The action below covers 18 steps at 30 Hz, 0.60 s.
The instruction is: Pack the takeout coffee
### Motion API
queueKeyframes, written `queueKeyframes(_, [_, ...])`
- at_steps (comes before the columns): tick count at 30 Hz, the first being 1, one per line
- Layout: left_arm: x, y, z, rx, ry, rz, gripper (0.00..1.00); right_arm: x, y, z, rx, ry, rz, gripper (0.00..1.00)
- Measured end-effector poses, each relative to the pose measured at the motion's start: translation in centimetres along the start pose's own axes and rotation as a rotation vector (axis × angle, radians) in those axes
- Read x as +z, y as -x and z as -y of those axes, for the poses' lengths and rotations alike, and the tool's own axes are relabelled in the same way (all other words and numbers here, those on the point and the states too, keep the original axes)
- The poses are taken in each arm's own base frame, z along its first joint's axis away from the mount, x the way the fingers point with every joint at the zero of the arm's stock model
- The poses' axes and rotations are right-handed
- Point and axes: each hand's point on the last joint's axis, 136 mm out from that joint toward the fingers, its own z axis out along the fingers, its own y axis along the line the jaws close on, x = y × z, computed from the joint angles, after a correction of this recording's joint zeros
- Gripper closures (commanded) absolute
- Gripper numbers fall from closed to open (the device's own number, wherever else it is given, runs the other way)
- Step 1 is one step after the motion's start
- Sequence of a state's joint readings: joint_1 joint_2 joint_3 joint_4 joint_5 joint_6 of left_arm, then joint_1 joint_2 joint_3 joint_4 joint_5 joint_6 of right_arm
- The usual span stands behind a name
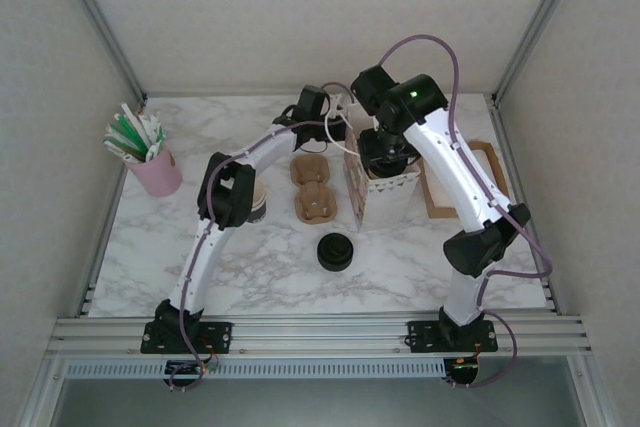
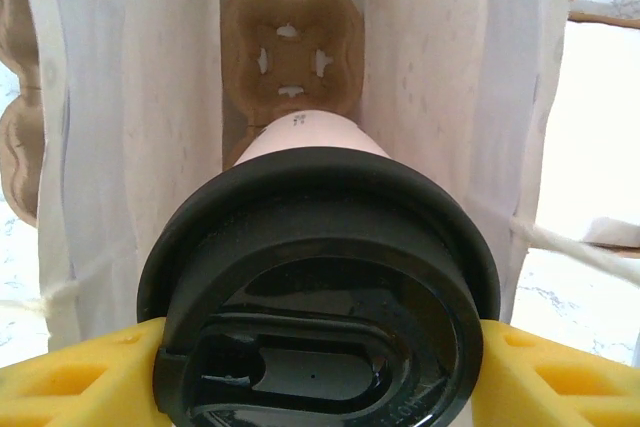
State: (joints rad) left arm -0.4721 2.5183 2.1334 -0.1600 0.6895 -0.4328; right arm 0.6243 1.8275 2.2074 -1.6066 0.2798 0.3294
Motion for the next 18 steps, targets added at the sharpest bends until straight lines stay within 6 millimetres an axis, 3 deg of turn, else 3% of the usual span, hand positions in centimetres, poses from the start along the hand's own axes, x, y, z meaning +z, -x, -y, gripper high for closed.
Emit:
queueKeyframes(10, [-2.2, -0.1, 3.8, 0.054, -0.056, 0.038, 0.52, -0.1, -2.0, 0.2, -0.006, 0.019, -0.038, 0.32])
queueKeyframes(18, [-1.5, -1.2, 4.8, 0.063, -0.088, 0.023, 0.52, -0.1, -3.9, 0.5, -0.004, 0.034, -0.073, 0.33])
